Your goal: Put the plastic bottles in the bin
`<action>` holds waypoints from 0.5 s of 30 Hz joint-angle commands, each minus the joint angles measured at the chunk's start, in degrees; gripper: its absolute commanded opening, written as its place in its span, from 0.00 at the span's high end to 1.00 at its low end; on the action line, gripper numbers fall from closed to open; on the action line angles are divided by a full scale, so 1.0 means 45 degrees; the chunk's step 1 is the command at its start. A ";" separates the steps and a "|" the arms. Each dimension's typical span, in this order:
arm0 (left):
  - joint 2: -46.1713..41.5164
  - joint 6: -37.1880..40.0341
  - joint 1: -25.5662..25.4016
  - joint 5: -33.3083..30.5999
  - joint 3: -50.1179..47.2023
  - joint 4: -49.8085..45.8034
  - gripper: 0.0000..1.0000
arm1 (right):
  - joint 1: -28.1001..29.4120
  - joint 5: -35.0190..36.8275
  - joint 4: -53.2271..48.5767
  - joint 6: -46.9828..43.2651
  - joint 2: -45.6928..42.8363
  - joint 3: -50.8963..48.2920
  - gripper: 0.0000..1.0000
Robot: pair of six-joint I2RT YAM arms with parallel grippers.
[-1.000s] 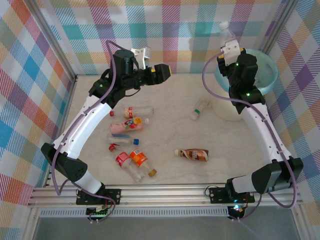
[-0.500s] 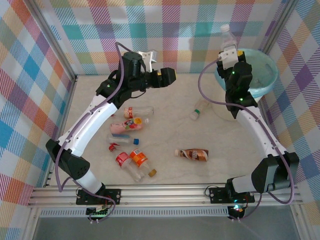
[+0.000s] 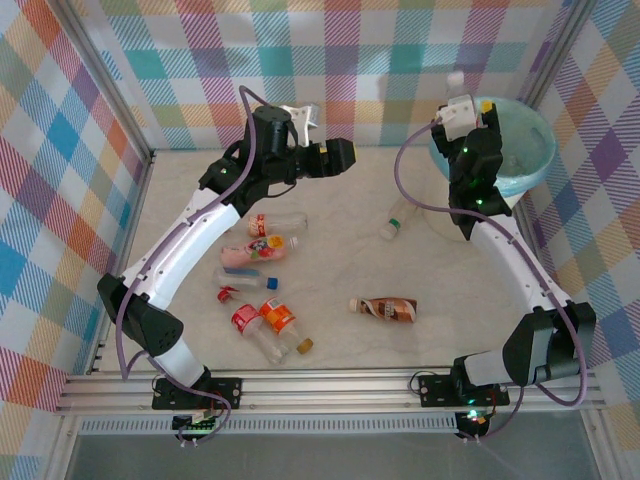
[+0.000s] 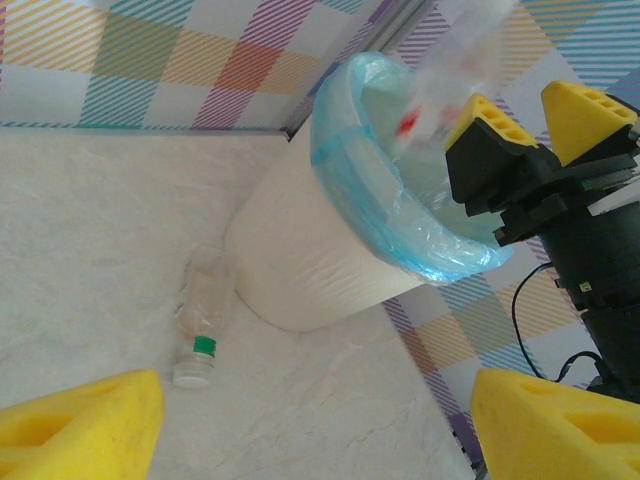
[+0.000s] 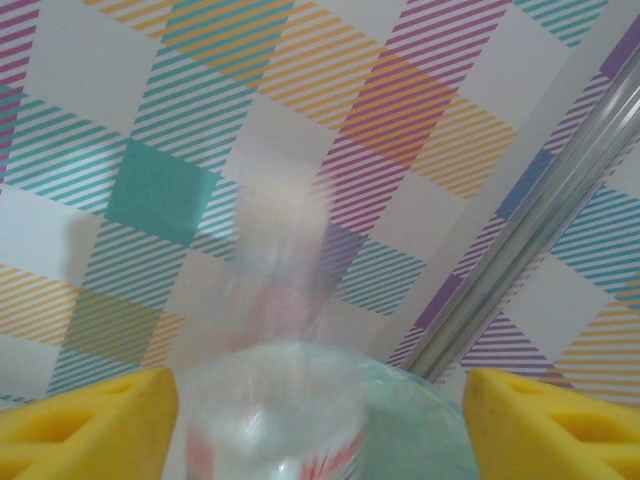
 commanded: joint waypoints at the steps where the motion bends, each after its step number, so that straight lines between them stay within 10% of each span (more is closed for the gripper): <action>1: -0.0048 0.0380 -0.0183 -0.0181 0.0278 -0.0125 0.19 | -0.0038 0.0201 0.0694 -0.0147 0.0099 0.0145 0.19; 15: -0.0285 0.0776 -0.0183 -0.0352 0.0144 -0.0447 0.19 | 0.0028 -0.1015 -0.2416 0.1827 -0.0178 0.1166 0.12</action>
